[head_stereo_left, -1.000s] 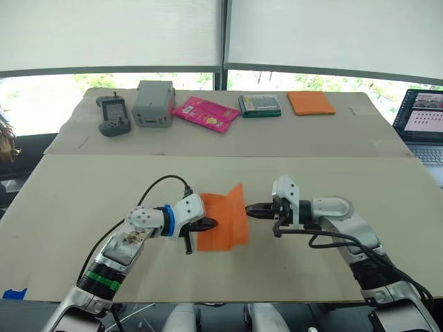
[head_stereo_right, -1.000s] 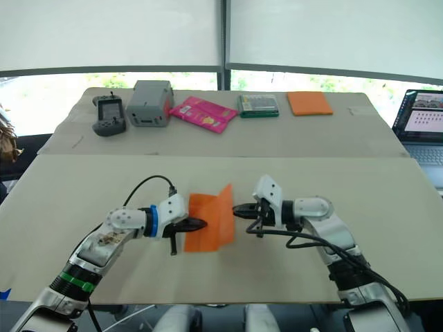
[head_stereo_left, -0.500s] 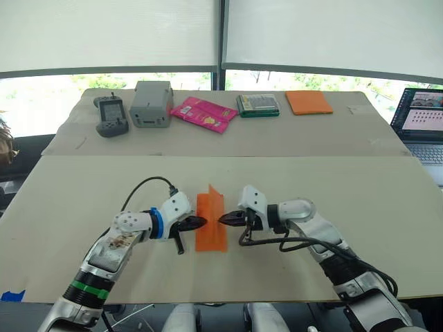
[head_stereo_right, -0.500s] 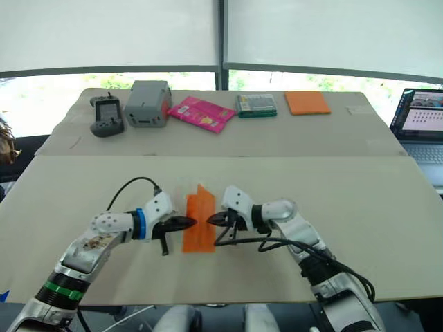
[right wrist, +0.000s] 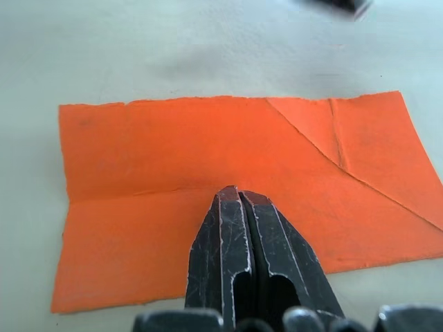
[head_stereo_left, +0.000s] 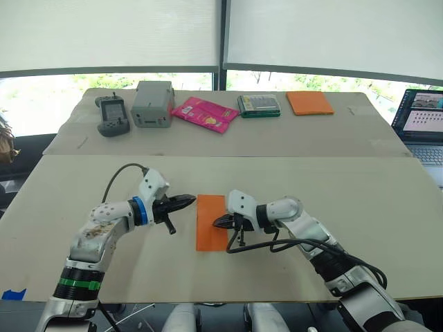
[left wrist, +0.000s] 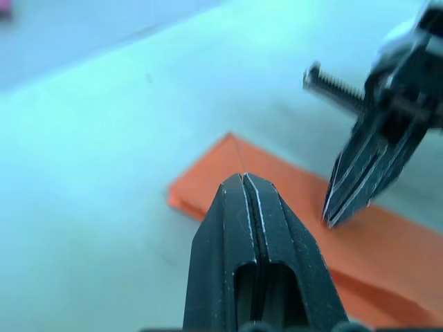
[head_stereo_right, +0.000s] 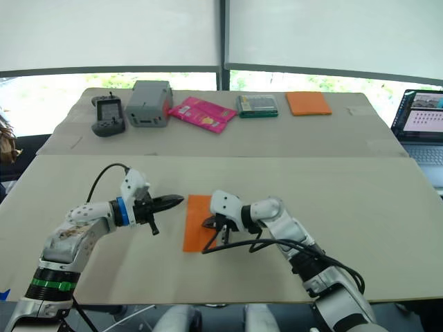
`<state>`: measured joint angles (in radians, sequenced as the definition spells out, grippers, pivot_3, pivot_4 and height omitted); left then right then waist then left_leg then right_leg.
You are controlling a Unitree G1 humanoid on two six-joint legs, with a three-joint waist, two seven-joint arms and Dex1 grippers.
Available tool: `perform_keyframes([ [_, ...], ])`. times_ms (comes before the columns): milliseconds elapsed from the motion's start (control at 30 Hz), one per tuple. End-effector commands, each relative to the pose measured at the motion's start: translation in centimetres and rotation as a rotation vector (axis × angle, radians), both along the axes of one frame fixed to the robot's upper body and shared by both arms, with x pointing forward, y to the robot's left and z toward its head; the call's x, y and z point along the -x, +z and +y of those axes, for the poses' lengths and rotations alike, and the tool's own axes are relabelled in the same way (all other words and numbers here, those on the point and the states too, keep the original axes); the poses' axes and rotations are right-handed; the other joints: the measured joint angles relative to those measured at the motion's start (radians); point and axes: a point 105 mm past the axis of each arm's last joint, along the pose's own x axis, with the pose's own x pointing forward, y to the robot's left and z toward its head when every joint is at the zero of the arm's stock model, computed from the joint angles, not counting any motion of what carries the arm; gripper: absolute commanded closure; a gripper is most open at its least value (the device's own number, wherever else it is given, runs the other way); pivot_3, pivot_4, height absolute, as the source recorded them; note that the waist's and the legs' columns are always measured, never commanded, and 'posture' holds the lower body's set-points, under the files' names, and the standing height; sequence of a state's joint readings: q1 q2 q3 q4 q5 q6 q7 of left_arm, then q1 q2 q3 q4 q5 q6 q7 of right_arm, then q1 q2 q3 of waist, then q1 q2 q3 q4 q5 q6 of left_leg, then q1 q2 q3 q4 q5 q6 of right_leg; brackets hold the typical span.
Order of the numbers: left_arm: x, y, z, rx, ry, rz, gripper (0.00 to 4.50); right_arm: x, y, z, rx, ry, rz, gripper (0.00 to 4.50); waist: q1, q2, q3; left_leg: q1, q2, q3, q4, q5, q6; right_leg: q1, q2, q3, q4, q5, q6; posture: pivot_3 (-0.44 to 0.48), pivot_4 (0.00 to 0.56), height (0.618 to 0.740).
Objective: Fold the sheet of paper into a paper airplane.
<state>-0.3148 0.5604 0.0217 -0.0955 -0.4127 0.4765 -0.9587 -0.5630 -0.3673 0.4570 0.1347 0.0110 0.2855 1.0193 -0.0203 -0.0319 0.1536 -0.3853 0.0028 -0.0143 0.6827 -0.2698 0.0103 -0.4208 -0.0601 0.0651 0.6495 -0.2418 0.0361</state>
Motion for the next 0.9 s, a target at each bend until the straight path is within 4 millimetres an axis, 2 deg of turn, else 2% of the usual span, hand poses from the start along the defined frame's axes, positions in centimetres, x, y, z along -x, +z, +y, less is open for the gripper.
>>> perform_keyframes([
  [33,1.2,0.2,-2.1,-0.016,-0.124,-0.013,4.50,-0.2,-2.1,-0.9,0.084,-0.069,0.043,4.48,0.000,0.000,0.000,0.000,0.000,0.000,0.000,0.000,0.000,0.000,0.000,0.000,0.000,0.000,0.000,0.000,0.150,0.740],
  [167,1.6,-1.9,-2.9,-0.093,-0.156,0.033,4.50,-0.3,-1.8,-1.1,0.074,-0.093,0.042,4.48,0.000,0.000,0.000,0.001,-0.001,0.000,0.000,0.000,0.000,0.000,0.001,0.000,0.000,0.000,0.000,0.000,0.150,0.740],
  [267,1.1,-4.6,-2.1,-0.205,-0.105,0.099,4.50,-0.4,-1.4,-1.4,0.060,-0.117,0.034,4.48,0.001,0.000,0.000,0.001,-0.002,0.000,0.000,0.000,0.000,0.000,0.000,0.000,0.000,0.000,0.000,0.000,0.150,0.740],
  [333,1.4,-5.5,-2.1,-0.235,-0.118,0.118,4.50,-0.6,-1.2,-1.8,0.049,-0.136,0.028,4.48,0.001,0.000,0.000,0.001,-0.002,0.000,-0.001,0.000,0.000,0.000,0.001,0.000,0.000,0.000,0.000,0.000,0.150,0.740],
  [467,2.1,-5.8,-2.6,-0.234,-0.168,0.135,4.50,-1.3,-0.5,-2.2,0.020,-0.175,0.006,4.48,0.006,0.000,0.000,0.001,-0.002,0.000,0.000,0.000,0.000,0.001,0.000,0.000,0.000,0.000,0.000,0.000,0.150,0.740],
  [667,2.5,-6.1,-2.9,-0.248,-0.193,0.147,4.50,-4.1,2.9,-2.5,-0.081,-0.258,-0.085,4.48,0.005,0.000,0.000,0.000,-0.002,0.000,0.000,0.000,0.000,0.000,-0.001,0.000,-0.001,0.000,0.000,0.000,0.150,0.740],
  [900,2.5,-6.3,-2.8,-0.250,-0.182,0.149,4.50,-6.3,3.1,-1.6,-0.095,-0.242,-0.124,4.48,0.000,0.000,0.000,0.000,-0.002,0.000,-0.002,0.000,0.000,-0.001,0.000,0.000,-0.001,0.000,0.000,0.000,0.150,0.740],
])
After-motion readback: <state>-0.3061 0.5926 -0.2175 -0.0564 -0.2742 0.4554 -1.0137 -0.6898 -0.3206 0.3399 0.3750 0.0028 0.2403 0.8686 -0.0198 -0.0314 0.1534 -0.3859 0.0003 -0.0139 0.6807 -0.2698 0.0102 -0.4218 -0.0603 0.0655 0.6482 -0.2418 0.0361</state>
